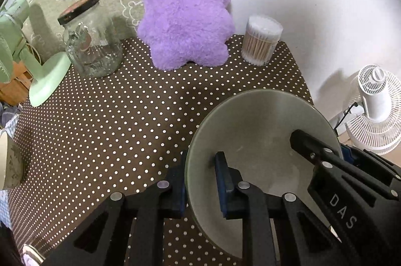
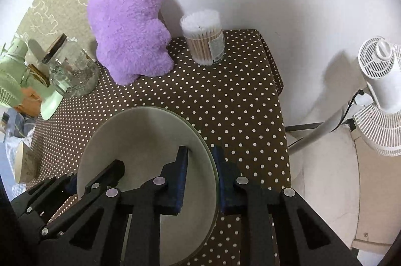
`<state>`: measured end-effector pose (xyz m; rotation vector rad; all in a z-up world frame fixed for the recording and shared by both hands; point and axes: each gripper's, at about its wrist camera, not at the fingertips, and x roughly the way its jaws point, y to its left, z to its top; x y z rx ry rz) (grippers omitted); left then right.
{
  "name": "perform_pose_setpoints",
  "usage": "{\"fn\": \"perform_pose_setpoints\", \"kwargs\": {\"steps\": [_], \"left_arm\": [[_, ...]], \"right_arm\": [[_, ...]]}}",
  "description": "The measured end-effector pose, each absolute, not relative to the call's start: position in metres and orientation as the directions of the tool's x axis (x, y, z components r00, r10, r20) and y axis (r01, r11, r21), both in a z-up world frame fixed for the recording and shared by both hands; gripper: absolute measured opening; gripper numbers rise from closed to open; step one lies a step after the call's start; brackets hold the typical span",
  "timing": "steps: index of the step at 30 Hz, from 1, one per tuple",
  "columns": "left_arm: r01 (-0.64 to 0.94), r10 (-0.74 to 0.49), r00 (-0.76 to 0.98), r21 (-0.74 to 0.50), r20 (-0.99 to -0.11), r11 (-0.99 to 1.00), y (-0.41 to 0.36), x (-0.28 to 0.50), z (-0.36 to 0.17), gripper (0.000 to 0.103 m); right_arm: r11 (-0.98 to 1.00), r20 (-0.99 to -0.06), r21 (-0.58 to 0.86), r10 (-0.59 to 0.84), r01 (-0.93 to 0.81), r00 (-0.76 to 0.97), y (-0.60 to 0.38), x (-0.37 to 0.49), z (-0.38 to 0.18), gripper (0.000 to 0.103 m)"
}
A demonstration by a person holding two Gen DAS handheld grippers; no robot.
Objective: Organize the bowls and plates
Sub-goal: 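Carry the held bowl back toward the first bowl and plates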
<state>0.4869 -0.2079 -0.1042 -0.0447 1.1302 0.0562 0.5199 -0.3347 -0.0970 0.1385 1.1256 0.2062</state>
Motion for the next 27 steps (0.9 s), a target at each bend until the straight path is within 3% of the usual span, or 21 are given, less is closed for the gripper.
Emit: {"fn": "perform_pose_setpoints", "kwargs": {"steps": [27], "left_arm": [[0.010,-0.033,0.497,-0.032,-0.867,0.999,-0.185,0.392,-0.017,0.017]], "right_arm": [[0.979,-0.844,0.198,0.189,-0.036,0.501,-0.310,0.414,-0.004,0.024]]}}
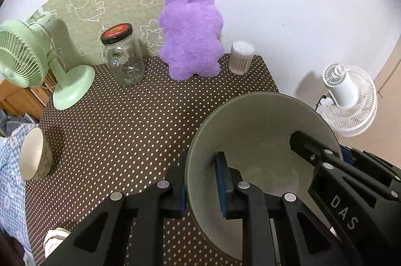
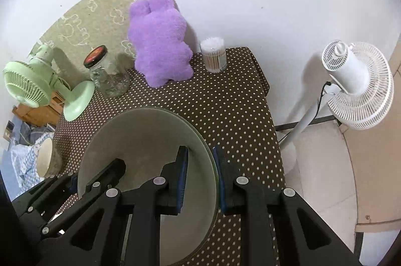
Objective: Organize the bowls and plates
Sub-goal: 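Carry the held bowl back toward the first bowl and plates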
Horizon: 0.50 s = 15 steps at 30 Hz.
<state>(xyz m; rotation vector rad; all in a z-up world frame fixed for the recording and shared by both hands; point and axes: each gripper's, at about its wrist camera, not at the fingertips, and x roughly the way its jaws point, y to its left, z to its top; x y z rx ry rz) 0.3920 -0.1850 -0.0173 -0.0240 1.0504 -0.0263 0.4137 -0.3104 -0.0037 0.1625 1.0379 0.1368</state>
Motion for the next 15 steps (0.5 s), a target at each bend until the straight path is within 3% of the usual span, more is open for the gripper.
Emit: {"fn": "perform_pose_setpoints", "kwargs": {"steps": [15], "left_arm": [[0.049,-0.064,0.511,-0.046,-0.857,0.998,-0.153,0.318,0.005,0.017]], "right_arm": [[0.984,-0.828,0.176,0.154,-0.011,0.539,-0.279,0.330,0.023,0.024]]}}
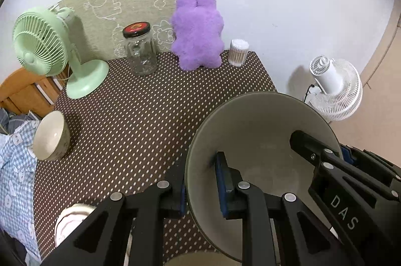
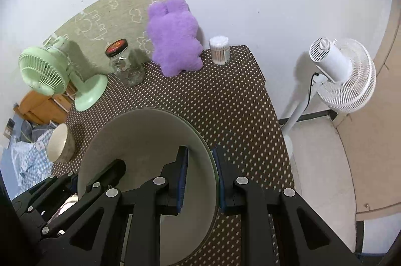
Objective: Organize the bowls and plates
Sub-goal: 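Carry the held bowl back toward the first bowl and plates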
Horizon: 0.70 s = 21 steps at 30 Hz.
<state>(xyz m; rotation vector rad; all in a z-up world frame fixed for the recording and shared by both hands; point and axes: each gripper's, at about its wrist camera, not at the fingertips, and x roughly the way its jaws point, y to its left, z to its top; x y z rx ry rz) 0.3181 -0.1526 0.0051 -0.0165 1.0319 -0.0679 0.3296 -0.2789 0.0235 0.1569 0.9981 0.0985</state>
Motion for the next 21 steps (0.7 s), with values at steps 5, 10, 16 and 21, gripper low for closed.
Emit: {"fn": "perform_pose_setpoints", "kwargs": {"steps": [5,10,16,21], "left_arm": [[0.063,-0.073,0.508,-0.048,-0.858,0.997,-0.141,0.294,0.003,0.017],[0.069,-0.084,0.496,-0.057,-0.864,0.996,-0.132,0.271,-0.003,0.017],[0.082,-0.094,0.483,-0.061,-0.871,0.995,-0.124,0.243,-0.012,0.017],[0.083,-0.089,0.469,-0.057,-0.879,0.995,-0.121,0.226,-0.023,0.018]], "right_arm": [[0.985,-0.831,0.172,0.144,0.002,0.537,-0.268,0.300,0.021,0.024],[0.986,-0.838,0.168,0.135,0.014,0.529,-0.258,0.274,0.016,0.024],[0.986,-0.844,0.163,0.124,0.030,0.521,-0.251,0.244,0.006,0.024],[0.986,-0.853,0.162,0.122,0.035,0.508,-0.246,0.226,-0.006,0.024]]}}
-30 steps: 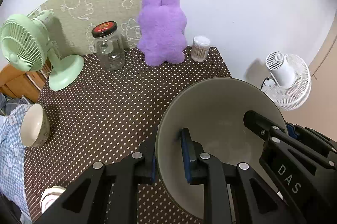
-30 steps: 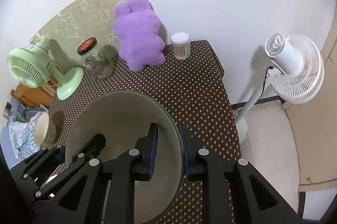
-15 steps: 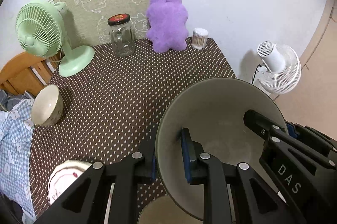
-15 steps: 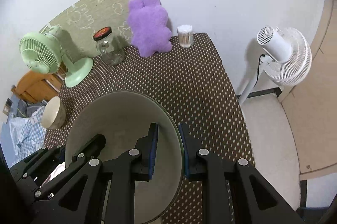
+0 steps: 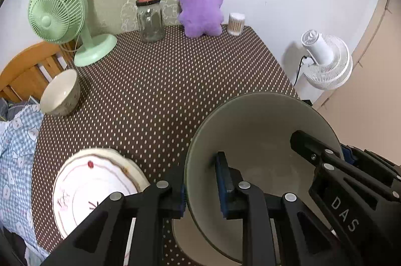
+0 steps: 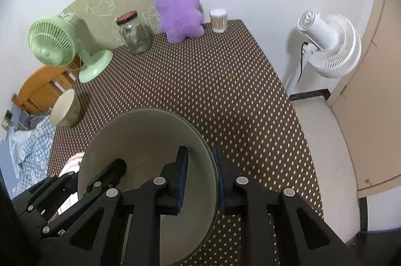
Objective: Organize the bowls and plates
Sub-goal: 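Carry the held bowl back toward the first bowl and plates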
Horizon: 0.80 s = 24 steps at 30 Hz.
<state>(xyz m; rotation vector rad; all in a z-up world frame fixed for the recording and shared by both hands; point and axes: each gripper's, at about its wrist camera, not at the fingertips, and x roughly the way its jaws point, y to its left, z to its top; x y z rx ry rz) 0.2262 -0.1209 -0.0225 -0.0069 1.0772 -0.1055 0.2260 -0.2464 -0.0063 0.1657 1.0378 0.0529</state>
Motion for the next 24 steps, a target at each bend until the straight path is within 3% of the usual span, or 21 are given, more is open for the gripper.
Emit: {"fn": "perform_pose_setpoints", "kwargs": {"steps": [24], "left_arm": [[0.044,-0.038,0.376,-0.023,-0.926,0.999,-0.105,0.200,-0.072,0.021]], "right_arm": [[0.994,-0.907,0.105,0.086,0.024,0.412,-0.219,0.205,-0.058,0.024]]}}
